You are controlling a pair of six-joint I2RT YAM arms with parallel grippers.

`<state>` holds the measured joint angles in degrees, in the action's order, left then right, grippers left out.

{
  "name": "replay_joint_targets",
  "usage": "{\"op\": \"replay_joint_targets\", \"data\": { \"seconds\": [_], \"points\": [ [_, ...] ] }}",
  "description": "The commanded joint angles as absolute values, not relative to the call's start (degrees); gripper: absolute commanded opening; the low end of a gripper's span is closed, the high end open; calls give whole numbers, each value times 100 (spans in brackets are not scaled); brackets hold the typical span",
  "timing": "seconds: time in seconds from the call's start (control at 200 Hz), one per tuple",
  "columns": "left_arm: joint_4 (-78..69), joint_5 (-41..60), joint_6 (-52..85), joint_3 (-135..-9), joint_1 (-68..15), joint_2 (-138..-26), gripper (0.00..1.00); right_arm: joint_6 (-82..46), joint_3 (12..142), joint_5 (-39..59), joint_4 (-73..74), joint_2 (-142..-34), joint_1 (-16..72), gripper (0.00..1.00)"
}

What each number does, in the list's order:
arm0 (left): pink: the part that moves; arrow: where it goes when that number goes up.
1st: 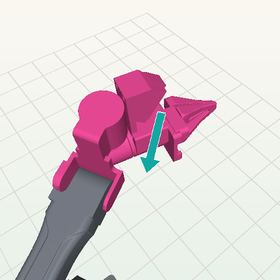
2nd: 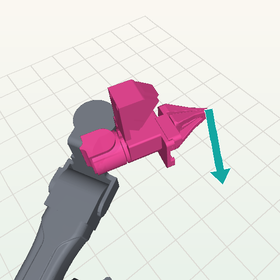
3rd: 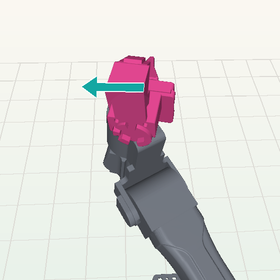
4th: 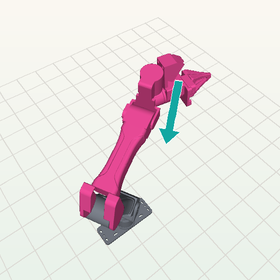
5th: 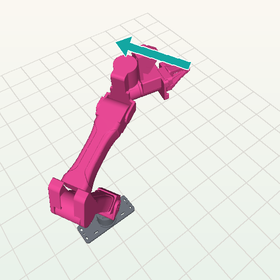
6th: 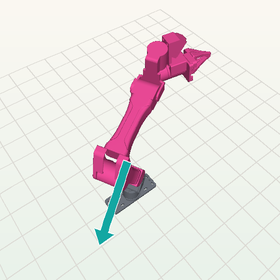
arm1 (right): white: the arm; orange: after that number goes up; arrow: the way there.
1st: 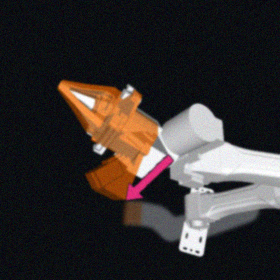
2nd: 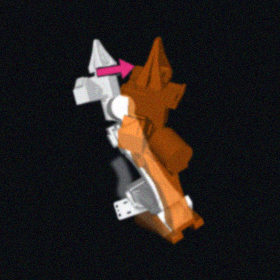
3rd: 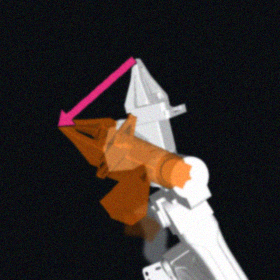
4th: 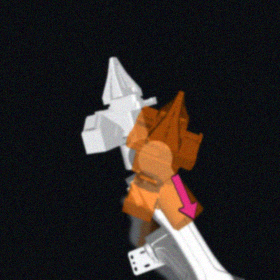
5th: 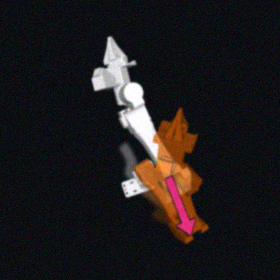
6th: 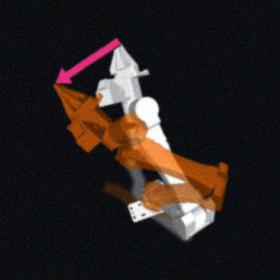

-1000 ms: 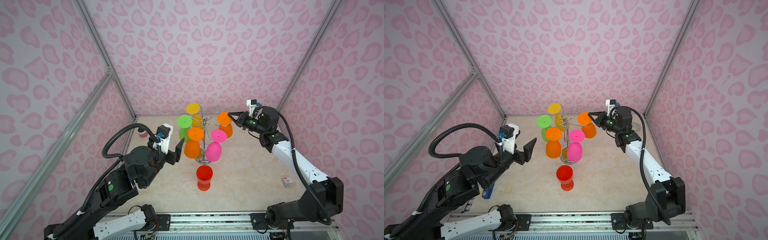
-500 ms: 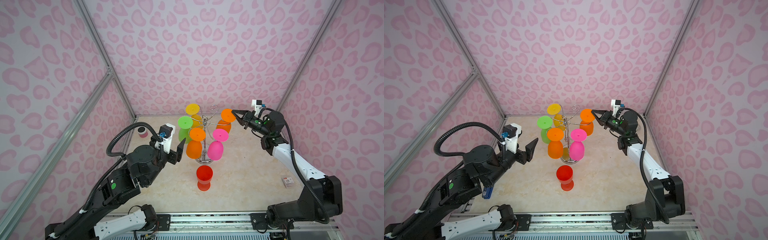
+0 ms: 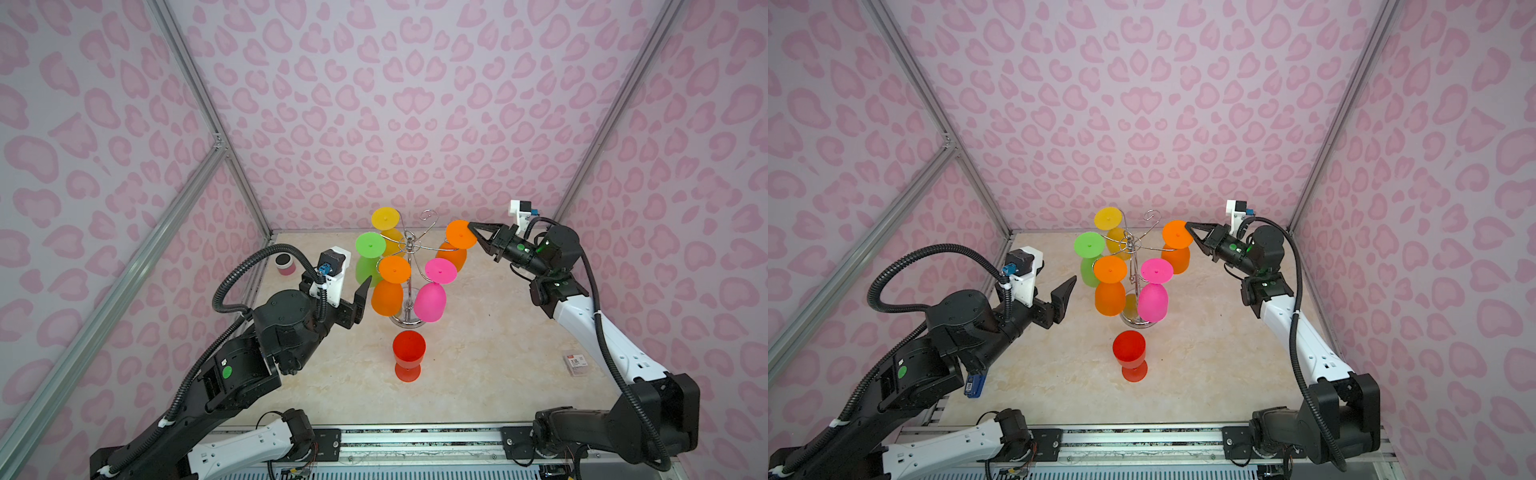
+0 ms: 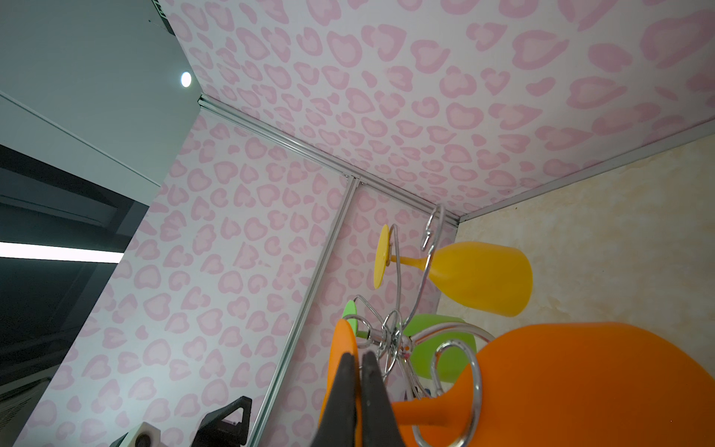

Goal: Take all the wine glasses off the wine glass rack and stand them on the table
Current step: 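Close the right gripper on the orange glass's base disc on the rack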

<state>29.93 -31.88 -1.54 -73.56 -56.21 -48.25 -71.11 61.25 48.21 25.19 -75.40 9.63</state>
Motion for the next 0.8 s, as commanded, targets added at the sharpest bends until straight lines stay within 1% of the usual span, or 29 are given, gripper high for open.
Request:
{"op": "replay_joint_targets", "data": {
  "seconds": [0.0,0.28,0.545,0.795],
  "points": [
    [2839,-3131,-105,-7348,-5607,-4821,76,-6797,6057,4843,2232,-7417,969,0],
    [2823,-3072,-141,-7379,-5599,-4873,76,-6604,6033,4770,1968,-7328,1189,0],
    [2830,-3032,-142,-7393,-5590,-4870,76,-6629,6286,4723,2083,-7713,1462,0],
    [2841,-3034,-123,-7348,-5581,-4828,76,-6660,6708,4702,2188,-8164,1537,0]
  ]
}}
